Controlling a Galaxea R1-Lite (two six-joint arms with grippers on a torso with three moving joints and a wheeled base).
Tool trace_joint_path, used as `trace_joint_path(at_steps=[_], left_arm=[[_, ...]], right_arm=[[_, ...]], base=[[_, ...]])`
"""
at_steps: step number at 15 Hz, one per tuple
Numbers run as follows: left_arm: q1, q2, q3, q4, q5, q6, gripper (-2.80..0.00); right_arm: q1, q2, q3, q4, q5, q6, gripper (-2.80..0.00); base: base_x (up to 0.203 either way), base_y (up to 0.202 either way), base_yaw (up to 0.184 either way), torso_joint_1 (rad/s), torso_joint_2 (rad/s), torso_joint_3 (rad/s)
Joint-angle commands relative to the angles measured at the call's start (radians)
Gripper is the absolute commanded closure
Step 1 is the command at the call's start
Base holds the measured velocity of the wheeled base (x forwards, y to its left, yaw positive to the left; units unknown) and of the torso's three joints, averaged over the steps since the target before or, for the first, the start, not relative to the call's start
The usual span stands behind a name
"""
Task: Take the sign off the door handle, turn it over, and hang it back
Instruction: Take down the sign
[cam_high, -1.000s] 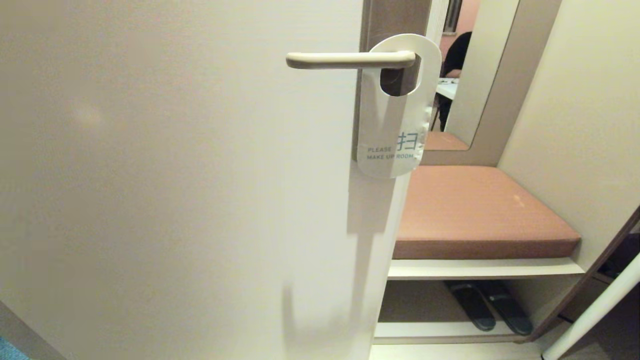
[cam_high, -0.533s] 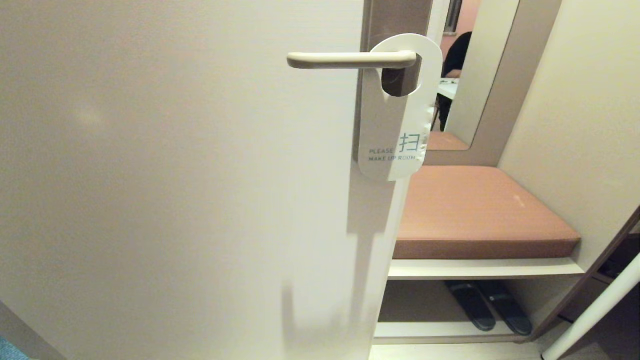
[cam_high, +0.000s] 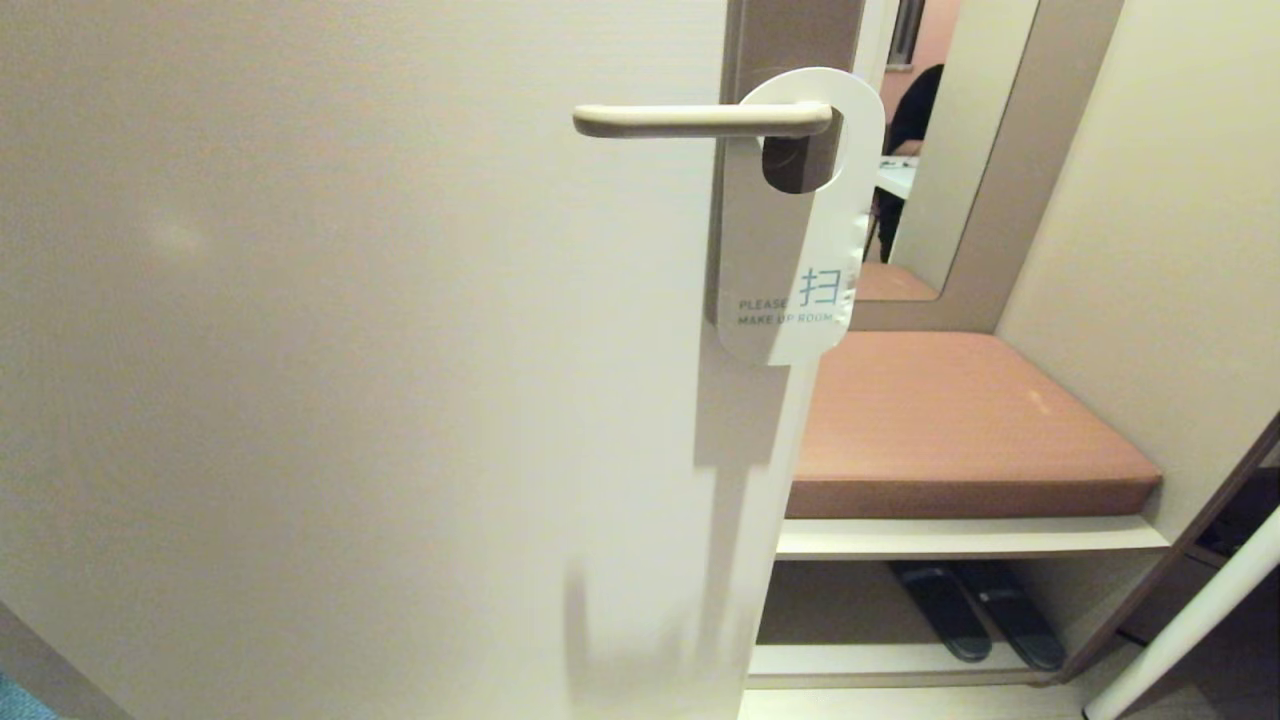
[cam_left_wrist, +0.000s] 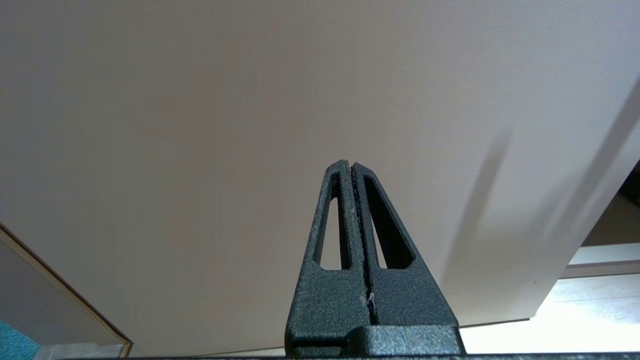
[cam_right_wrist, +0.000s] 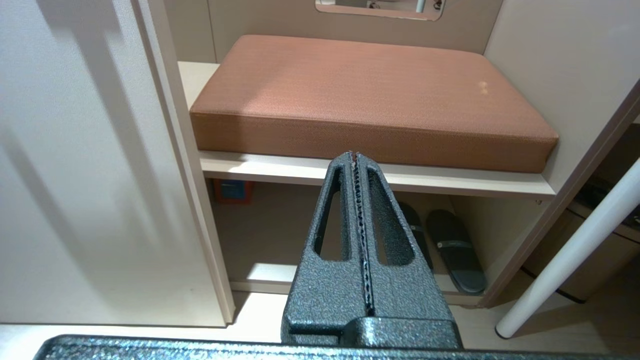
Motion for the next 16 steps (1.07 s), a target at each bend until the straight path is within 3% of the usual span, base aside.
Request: trace_joint_path(at_steps=[1, 16], left_arm=[[0.000, 0.000, 0.000, -0.001, 0.000, 0.000, 0.00], [0.000, 0.000, 0.000, -0.001, 0.000, 0.000, 0.00]], right_arm=[[0.000, 0.000, 0.000, -0.001, 0.000, -0.001, 0.00], [0.000, 0.000, 0.000, 0.000, 0.002, -0.005, 0.00]], base=[[0.000, 0.000, 0.000, 0.000, 0.00, 0.000], [0.000, 0.000, 0.000, 0.000, 0.00, 0.000]])
